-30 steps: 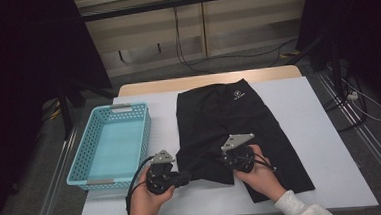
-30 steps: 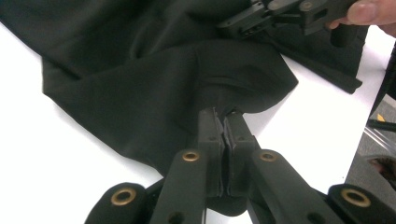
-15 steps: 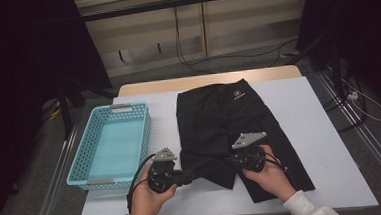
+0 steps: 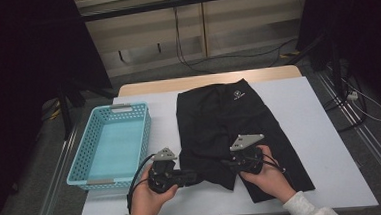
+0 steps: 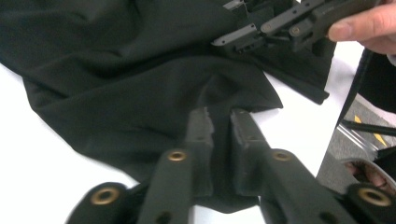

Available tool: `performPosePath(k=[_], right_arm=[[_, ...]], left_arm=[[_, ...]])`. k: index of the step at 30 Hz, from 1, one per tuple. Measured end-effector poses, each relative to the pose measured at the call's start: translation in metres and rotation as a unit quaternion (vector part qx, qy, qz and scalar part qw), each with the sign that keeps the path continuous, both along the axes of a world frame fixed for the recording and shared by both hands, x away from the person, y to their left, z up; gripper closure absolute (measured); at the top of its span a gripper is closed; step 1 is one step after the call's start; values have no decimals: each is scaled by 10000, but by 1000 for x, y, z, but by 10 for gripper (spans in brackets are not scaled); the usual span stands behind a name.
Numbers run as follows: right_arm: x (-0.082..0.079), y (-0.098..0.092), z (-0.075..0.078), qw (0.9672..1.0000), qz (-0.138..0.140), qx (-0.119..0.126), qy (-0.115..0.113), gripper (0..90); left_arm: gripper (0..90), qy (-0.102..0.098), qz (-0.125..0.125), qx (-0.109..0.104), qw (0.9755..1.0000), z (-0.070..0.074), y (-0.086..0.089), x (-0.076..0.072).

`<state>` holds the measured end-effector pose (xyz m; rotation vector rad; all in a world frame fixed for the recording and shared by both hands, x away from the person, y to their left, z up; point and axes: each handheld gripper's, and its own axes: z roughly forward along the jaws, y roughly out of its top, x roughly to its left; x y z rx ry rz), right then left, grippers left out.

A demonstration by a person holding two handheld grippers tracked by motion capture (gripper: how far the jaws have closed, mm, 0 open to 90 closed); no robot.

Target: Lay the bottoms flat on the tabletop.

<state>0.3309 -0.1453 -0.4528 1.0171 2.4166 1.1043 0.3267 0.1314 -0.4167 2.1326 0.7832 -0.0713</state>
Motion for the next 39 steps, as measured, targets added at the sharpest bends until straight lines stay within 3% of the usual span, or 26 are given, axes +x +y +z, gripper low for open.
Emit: performPosePath(k=[2, 4, 7, 13, 20, 25, 29, 39], right_arm=[[0, -1, 2, 10000, -37, -8, -58, 604], [-1, -4, 5, 9998, -97, -3, -146, 582], [-1, -8, 9, 9996, -166, 31, -209, 559], [-6, -8, 11, 9996, -117, 21, -267, 548], [-11, -8, 17, 9994, -69, 68, -346, 522], [-16, -4, 14, 9995, 102, 77, -293, 461], [-21, 1, 12, 9992, 272, 100, -268, 430], [-27, 9, 6, 9986, 508, 14, -163, 412]], left_arm=[[683, -244, 116, -16, 9996, 2, 1, 0], [534, -357, 292, -47, 9989, 3, 2, 2], [379, -548, 534, -18, 9971, 0, 3, 6], [290, -803, 846, 230, 9929, -7, 3, 17], [295, -750, 1123, 293, 9904, -13, -2, 34], [353, -728, 1424, 379, 9864, -17, -2, 50], [422, -710, 1508, 482, 9848, -21, -1, 61], [588, -460, 1639, 602, 9836, -40, -9, 87]])
